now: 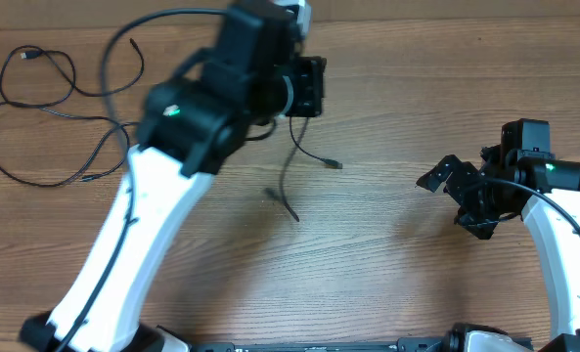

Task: Untangle cables

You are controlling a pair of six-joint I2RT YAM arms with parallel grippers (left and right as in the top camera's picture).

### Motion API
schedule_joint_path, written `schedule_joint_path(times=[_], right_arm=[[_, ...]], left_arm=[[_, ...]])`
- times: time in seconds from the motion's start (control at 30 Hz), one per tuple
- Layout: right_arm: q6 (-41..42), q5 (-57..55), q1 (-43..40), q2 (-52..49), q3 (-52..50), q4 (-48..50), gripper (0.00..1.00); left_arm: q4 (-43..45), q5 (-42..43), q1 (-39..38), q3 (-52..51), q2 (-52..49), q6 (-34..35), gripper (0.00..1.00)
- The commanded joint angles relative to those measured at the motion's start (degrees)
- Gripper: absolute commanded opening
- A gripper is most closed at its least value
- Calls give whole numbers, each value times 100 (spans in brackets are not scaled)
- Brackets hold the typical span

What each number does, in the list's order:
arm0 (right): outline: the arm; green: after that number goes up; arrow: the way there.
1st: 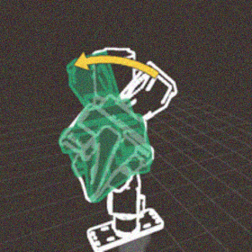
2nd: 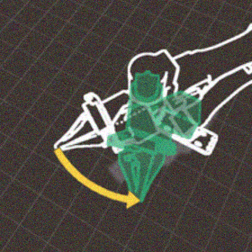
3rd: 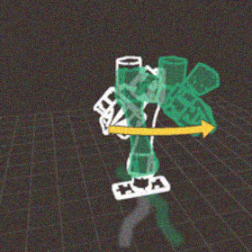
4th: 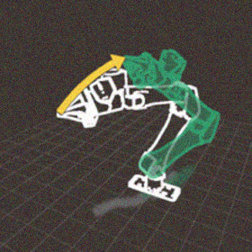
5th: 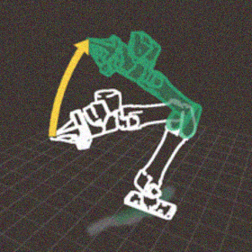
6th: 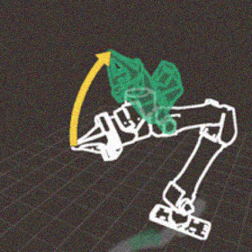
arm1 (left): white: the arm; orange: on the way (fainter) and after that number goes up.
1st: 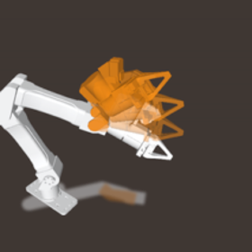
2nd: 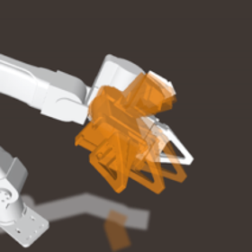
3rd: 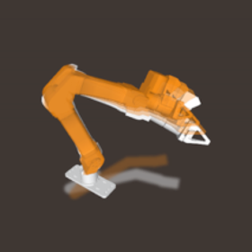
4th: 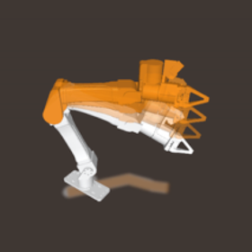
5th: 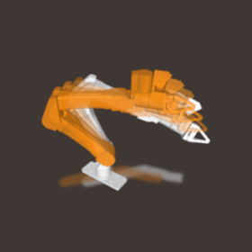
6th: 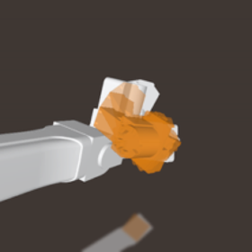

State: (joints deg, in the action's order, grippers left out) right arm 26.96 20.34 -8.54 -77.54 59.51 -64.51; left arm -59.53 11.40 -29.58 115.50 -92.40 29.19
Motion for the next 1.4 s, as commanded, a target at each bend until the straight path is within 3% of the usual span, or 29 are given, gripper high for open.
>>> schedule_joint_path(times=[0.0,0.3,0.47,0.6,0.77,0.87,0.93,1.1,1.3,1.37], right_arm=[[-42,-15,-17,4,-31,17,100],[-44,-15,-17,4,-31,20,100],[-42,-15,-17,4,-31,17,100],[-44,-15,-17,4,-31,20,100],[-42,-15,-17,4,-31,17,100],[-42,-15,-17,4,-31,17,100],[-44,-15,-17,4,-31,17,100],[-44,-15,-17,4,-31,17,100],[-44,-15,-17,4,-31,17,100],[-42,-15,-17,4,-31,17,100]], left_arm=[[-125,380,173,24,439,-247,4],[-1217,-164,807,22,734,68,4],[-1508,-129,876,4,647,-855,4],[-1679,-127,599,-2,330,-1488,17],[-1412,-138,160,-2,-378,-1510,38],[-1027,-219,-15,-2,-933,-1519,64],[-734,-433,-85,-2,-1362,-1740,76],[-321,-492,-120,-2,-2277,-2879,90],[-734,-238,-142,-2,-3185,-4417,96],[-850,-260,-190,-2,-3434,-4636,96]])
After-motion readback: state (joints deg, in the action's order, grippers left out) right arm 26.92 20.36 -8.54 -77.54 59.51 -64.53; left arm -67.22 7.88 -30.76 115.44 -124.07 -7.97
